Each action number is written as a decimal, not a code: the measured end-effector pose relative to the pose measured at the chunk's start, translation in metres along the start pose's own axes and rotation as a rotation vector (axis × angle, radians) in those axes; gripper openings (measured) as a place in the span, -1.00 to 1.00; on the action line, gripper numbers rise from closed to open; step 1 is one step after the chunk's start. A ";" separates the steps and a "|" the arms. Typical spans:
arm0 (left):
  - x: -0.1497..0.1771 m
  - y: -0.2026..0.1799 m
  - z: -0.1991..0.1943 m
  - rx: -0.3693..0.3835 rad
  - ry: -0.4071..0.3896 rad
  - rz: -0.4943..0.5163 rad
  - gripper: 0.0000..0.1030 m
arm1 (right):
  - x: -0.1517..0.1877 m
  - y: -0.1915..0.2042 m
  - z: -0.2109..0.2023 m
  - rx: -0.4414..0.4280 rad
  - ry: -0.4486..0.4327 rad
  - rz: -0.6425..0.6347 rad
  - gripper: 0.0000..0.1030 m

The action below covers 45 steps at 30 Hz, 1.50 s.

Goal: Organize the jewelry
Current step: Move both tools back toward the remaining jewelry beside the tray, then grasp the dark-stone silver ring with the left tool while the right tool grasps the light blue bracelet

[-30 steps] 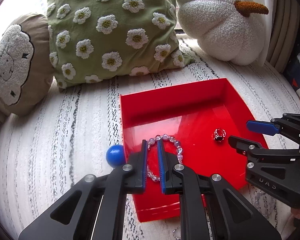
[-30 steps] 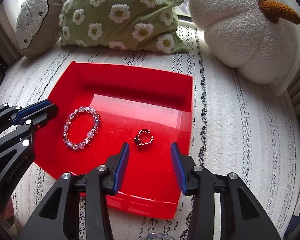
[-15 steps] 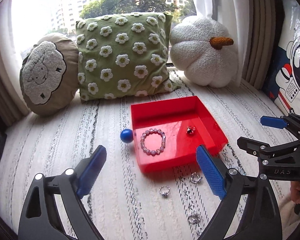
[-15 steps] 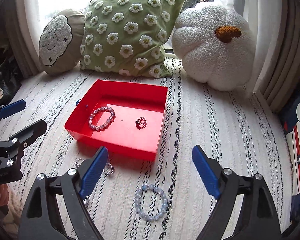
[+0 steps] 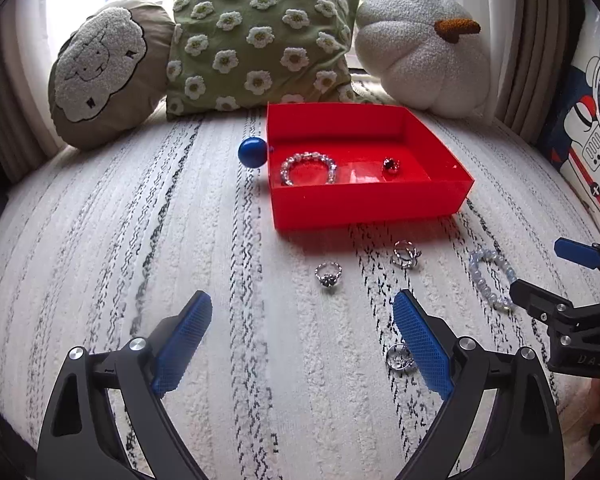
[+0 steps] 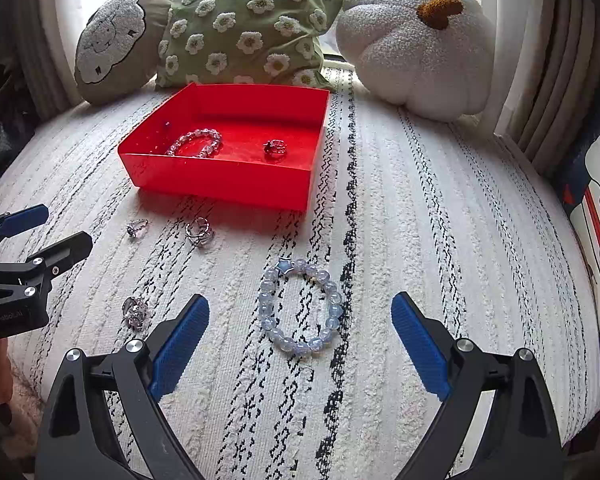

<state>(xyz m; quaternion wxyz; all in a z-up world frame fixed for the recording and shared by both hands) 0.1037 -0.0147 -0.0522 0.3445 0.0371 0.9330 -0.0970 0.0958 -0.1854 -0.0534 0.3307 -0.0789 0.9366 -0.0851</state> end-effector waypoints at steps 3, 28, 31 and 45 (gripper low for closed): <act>0.001 -0.002 0.001 -0.021 -0.008 0.022 0.71 | 0.000 -0.002 0.000 -0.007 0.001 0.007 0.76; -0.003 0.023 0.064 -0.134 0.067 -0.016 0.70 | -0.003 -0.008 0.039 0.011 0.066 0.060 0.76; -0.003 0.022 0.067 -0.137 0.072 -0.018 0.71 | -0.005 -0.012 0.045 0.045 0.061 0.067 0.76; -0.006 0.024 0.071 -0.126 0.059 -0.022 0.73 | 0.003 -0.027 0.061 0.090 0.108 0.082 0.72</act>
Point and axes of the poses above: each gripper's, at about its wrist camera, not at the fingertips, and z roughly the way its jaws point, y to its left, x to its underside, the point moved 9 cm from there along z, roughly the way its jaws point, and after that the axes turned 11 degrees about x, right-handed, at the moved point
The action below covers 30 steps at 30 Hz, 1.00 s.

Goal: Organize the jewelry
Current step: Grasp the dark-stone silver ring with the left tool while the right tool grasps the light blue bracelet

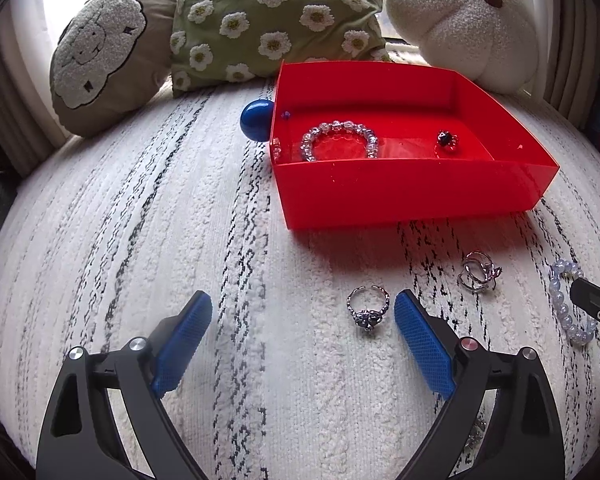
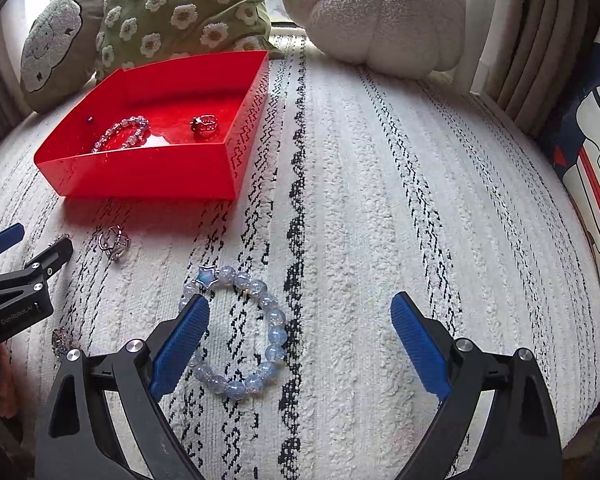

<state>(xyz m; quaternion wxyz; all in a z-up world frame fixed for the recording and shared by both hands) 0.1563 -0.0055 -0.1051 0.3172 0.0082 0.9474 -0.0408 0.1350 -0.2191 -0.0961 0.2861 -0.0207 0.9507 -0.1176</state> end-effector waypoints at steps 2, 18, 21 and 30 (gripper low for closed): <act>0.000 0.000 0.000 -0.003 -0.002 0.003 0.73 | 0.002 -0.001 0.003 0.008 0.011 -0.004 0.64; 0.000 -0.001 -0.001 -0.013 -0.004 0.014 0.71 | 0.010 0.006 -0.001 -0.066 -0.002 -0.030 0.13; 0.000 -0.003 -0.003 0.004 -0.006 0.019 0.61 | 0.009 0.008 -0.003 -0.062 -0.011 -0.041 -0.08; 0.001 -0.019 -0.006 0.048 -0.003 0.057 0.04 | 0.007 0.010 -0.004 -0.078 -0.023 -0.039 -0.47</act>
Point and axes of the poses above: each gripper's, at about its wrist camera, not at the fingertips, and z roughly the way its jaws point, y to its left, x to its underside, the point moved 9 cm from there along z, roughly the way its jaws point, and after that the axes turned 11 degrees about x, right-handed, at the moved point
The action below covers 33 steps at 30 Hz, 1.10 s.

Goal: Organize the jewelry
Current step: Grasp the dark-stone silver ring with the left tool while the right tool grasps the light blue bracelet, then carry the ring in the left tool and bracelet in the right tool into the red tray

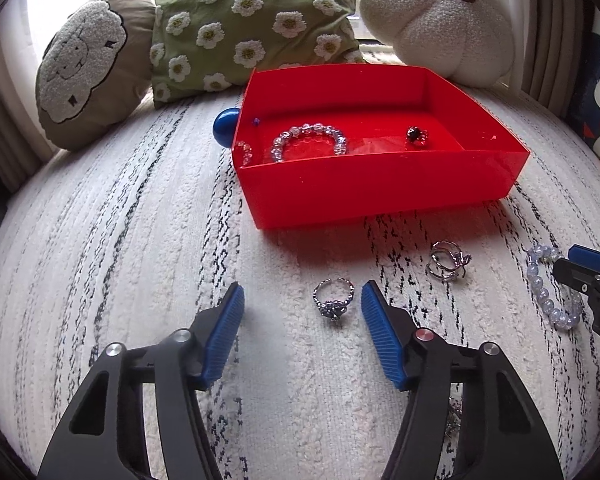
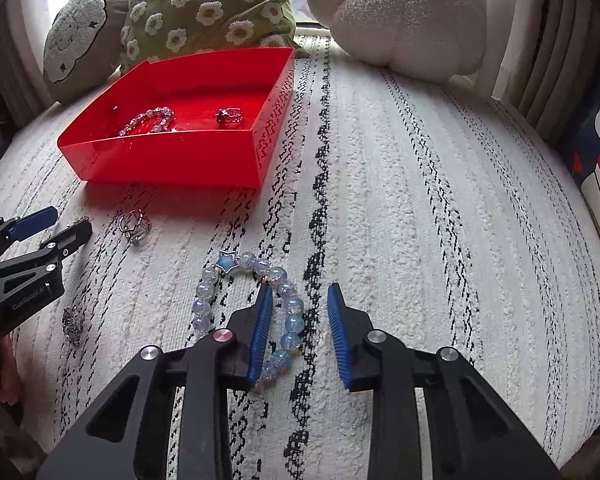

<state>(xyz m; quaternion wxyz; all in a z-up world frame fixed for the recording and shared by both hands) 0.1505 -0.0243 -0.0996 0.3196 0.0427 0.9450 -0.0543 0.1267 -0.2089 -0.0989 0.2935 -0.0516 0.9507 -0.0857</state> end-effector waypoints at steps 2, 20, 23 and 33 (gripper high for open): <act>0.000 -0.004 0.000 0.017 0.001 0.009 -0.10 | -0.001 0.000 0.000 0.003 -0.003 -0.001 -0.51; 0.002 -0.013 -0.001 0.061 0.008 0.028 -0.62 | -0.002 -0.003 -0.001 0.034 -0.017 -0.004 -0.81; 0.002 -0.013 -0.001 0.060 0.009 0.026 -0.62 | -0.002 -0.003 -0.003 0.033 -0.020 -0.002 -0.81; 0.002 -0.013 -0.004 0.067 0.015 0.018 -0.62 | -0.004 -0.003 -0.013 0.010 -0.047 0.013 -0.81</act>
Point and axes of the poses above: each gripper's, at about its wrist camera, not at the fingertips, and z roughly the way its jaws point, y to its left, x to its underside, the point moved 9 cm from there along z, roughly the way its jaws point, and after that the axes turned 11 degrees about x, right-handed, at the moved point
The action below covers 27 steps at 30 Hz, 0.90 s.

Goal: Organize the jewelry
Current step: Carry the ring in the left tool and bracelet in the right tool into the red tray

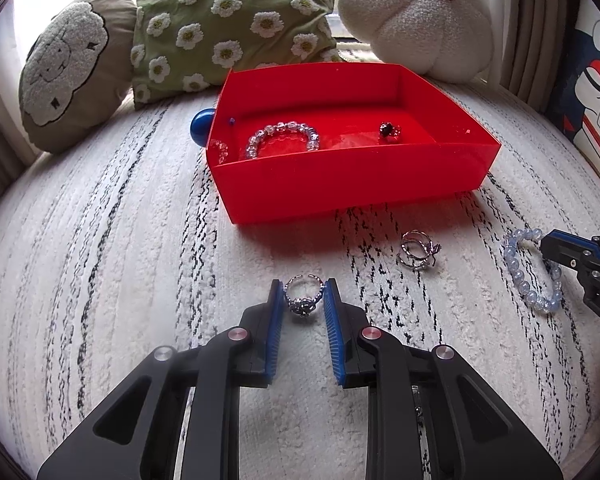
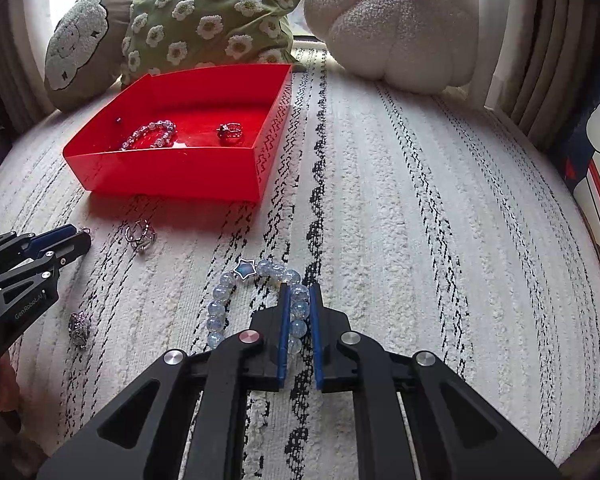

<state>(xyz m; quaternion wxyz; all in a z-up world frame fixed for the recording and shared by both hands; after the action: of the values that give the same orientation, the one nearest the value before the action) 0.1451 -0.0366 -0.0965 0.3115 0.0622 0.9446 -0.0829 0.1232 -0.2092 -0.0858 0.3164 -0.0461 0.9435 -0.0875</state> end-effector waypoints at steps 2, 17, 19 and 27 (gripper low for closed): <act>-0.001 0.000 -0.003 -0.004 -0.008 0.004 -0.62 | -0.002 0.001 -0.004 -0.010 -0.013 0.001 -0.81; -0.012 -0.008 -0.043 0.014 -0.094 0.030 -0.62 | -0.022 0.010 -0.056 -0.091 -0.150 0.005 -0.81; -0.013 -0.010 -0.048 0.017 -0.101 0.036 -0.62 | -0.026 0.011 -0.064 -0.099 -0.169 0.009 -0.81; -0.017 -0.015 -0.067 0.018 -0.139 0.054 -0.62 | -0.032 0.015 -0.083 -0.124 -0.209 0.003 -0.81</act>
<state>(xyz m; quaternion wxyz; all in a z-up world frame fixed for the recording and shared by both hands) 0.1176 -0.0389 -0.0313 0.3779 0.0846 0.9179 -0.0870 0.0978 -0.1782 -0.0047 0.4096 -0.0729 0.9091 -0.0230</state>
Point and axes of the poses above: each gripper's, at about its wrist camera, not at the fingertips, and z roughly the way its jaws point, y to its left, x to its underside, the point moved 9 cm from there along z, roughly the way its jaws point, and after that the axes turned 11 degrees about x, right-handed, at the moved point
